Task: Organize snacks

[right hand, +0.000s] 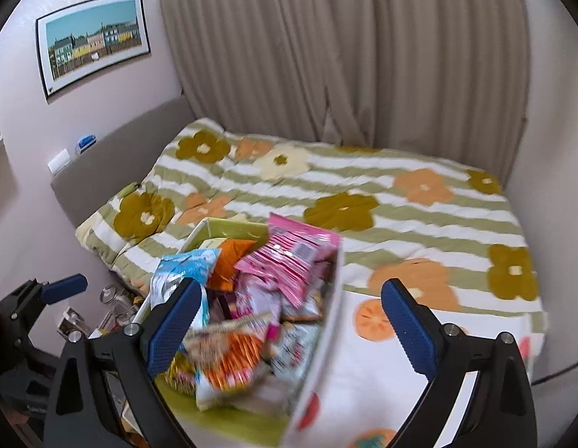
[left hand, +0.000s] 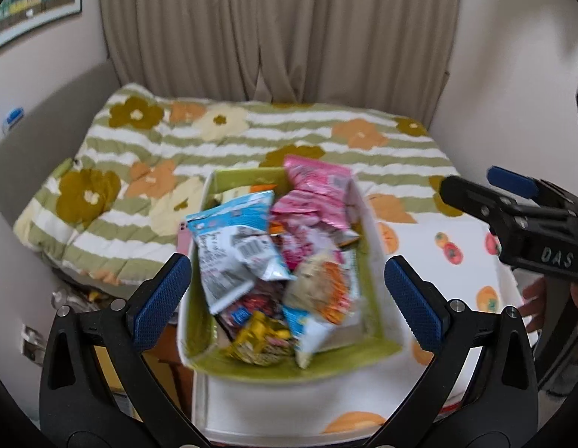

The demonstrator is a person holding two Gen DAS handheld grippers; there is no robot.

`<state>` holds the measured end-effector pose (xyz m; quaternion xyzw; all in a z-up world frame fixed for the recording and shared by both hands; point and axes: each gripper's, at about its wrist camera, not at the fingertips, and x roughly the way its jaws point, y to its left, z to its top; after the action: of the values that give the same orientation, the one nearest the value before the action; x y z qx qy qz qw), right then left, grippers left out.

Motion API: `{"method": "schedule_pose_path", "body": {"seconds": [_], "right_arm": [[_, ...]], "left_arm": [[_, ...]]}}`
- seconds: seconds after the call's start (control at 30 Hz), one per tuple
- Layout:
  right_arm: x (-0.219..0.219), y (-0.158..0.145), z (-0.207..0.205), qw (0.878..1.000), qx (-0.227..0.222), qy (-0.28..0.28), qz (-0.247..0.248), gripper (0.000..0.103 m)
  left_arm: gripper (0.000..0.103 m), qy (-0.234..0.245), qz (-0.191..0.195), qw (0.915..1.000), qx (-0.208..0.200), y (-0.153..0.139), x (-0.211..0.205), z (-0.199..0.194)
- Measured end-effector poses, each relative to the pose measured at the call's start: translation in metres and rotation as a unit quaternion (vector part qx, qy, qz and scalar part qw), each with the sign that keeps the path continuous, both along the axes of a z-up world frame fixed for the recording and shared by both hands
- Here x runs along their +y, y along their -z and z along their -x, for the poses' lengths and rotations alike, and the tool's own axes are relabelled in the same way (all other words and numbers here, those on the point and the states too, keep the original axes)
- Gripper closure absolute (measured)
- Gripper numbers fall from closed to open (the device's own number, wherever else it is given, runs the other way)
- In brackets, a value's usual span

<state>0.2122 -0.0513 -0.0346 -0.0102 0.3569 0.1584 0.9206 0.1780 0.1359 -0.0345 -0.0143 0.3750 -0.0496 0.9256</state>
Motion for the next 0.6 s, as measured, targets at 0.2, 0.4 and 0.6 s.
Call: {"method": "schedule_pose_path", "body": {"seconds": [0.2,0.4,0.6], "right_arm": [[-0.047,-0.023,0.083,0.997,-0.047,0.058,0.022,0.007],[-0.078,-0.030,0.142,0.992,-0.064,0.106,0.035,0.007],[-0.096,-0.027,0.176,0.987,-0.070,0.138,0.035,0.007]], "left_arm": [[0.000,0.010,-0.011,0.9987,-0.048,-0.022,-0.037,0.063],[0.000,0.008,-0.023,0.9959,-0.087,-0.029,-0.059,0.114],[0.000,-0.004,-0.015,0.9947,-0.102,-0.031,-0.061,0.142]]}}
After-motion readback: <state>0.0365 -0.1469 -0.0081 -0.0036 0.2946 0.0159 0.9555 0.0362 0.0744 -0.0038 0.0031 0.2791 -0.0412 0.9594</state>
